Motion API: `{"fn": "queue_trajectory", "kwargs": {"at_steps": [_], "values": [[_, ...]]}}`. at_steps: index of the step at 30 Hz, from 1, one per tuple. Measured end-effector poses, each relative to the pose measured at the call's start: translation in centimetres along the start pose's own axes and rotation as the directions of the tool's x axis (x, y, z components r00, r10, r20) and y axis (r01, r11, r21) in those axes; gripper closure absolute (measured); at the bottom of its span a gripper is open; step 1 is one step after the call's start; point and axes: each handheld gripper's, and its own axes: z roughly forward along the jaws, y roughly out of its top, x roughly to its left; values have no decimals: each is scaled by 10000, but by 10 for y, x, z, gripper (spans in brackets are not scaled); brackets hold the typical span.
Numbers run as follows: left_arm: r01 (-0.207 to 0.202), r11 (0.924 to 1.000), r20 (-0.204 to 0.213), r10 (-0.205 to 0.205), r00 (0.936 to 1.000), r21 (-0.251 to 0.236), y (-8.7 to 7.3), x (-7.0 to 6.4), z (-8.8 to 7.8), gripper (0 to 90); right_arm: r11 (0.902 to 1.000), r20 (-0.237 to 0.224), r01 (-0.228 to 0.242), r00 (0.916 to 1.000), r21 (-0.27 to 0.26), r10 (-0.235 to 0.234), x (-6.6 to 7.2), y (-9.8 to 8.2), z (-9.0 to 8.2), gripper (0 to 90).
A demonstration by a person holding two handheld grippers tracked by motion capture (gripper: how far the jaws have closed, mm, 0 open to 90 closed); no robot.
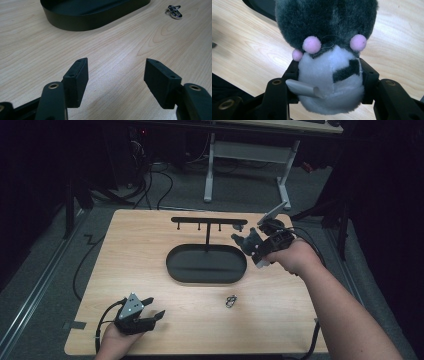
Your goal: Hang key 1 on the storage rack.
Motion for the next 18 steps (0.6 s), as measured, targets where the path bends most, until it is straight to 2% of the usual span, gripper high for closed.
{"fn": "queue_trajectory", "kwargs": {"at_steps": [8, 14, 18], "values": [[3, 10000, -3, -3, 10000, 7, 0, 0, 0, 369, 9996, 169, -152, 9997, -218, 156, 0, 15, -9, 495], [-32, 10000, -15, 32, 10000, 44, -1, 0, 1, 369, 9992, 33, -150, 9999, -382, 151, 1, 22, -12, 495], [-62, 9999, 35, 61, 10000, 95, -1, 0, 1, 370, 9975, 263, -250, 9993, -664, 268, 1, 25, -12, 494]]}}
